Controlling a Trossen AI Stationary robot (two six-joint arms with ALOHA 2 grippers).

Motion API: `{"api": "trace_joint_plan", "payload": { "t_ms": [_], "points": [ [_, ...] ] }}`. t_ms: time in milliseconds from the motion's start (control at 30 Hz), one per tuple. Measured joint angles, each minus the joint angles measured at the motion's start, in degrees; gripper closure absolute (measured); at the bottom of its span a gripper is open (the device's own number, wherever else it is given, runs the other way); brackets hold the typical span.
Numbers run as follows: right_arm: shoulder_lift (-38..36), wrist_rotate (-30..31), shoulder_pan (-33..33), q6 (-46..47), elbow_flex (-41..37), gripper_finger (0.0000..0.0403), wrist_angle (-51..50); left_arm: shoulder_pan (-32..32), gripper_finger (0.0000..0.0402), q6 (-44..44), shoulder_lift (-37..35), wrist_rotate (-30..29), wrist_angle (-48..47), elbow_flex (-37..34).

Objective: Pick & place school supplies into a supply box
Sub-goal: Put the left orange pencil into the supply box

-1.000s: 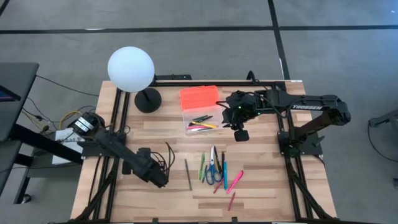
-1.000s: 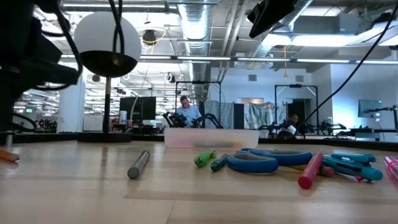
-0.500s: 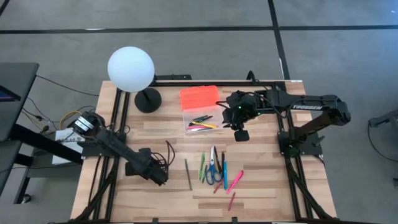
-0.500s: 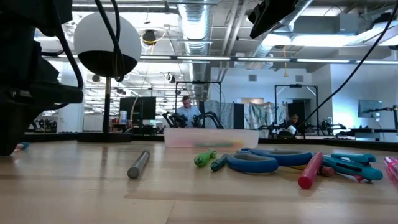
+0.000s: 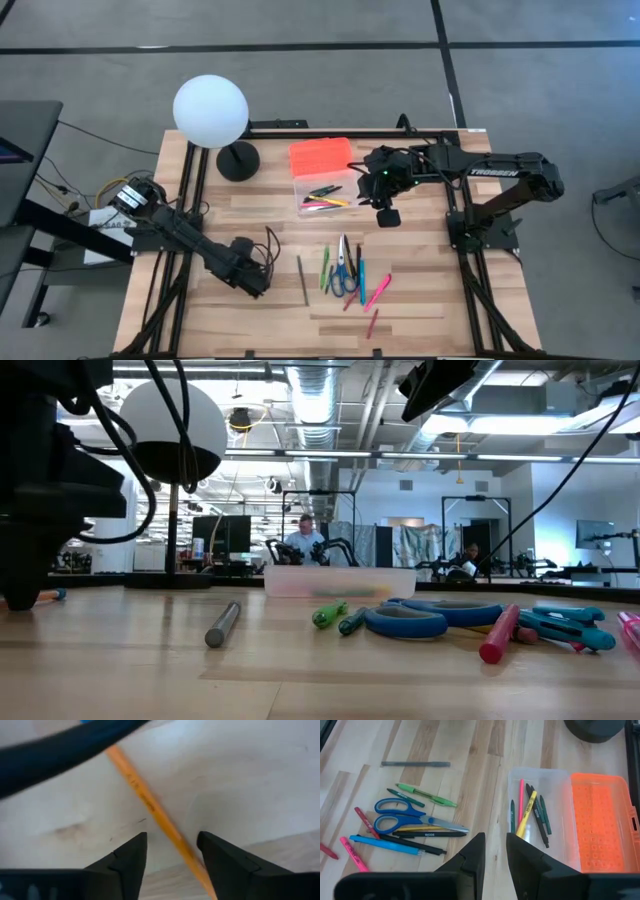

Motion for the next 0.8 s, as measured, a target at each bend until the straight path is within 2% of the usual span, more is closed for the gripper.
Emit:
{"api": "trace_joint_plan", "payload": {
  "t_ms": [300, 500, 800],
  "points": [
    [0.00, 0.02, 0.02, 2.76, 0.00, 0.0331, 0.92, 0.06, 0.0287, 4.51, -0.21, 0.21, 3.28, -1.75],
    [0.00, 0.04, 0.12, 4.37, 0.00, 0.0331, 1.02, 0.18, 0.0315, 12.39, -0.31, 0.00, 4.01, -1.95],
    [0.00, 0.11, 1.97, 6.03, 0.00, 0.0331, 1.70, 0.11, 0.0351, 35.25, -0.03, -2.23, 4.87, -0.57]
  ]
}}
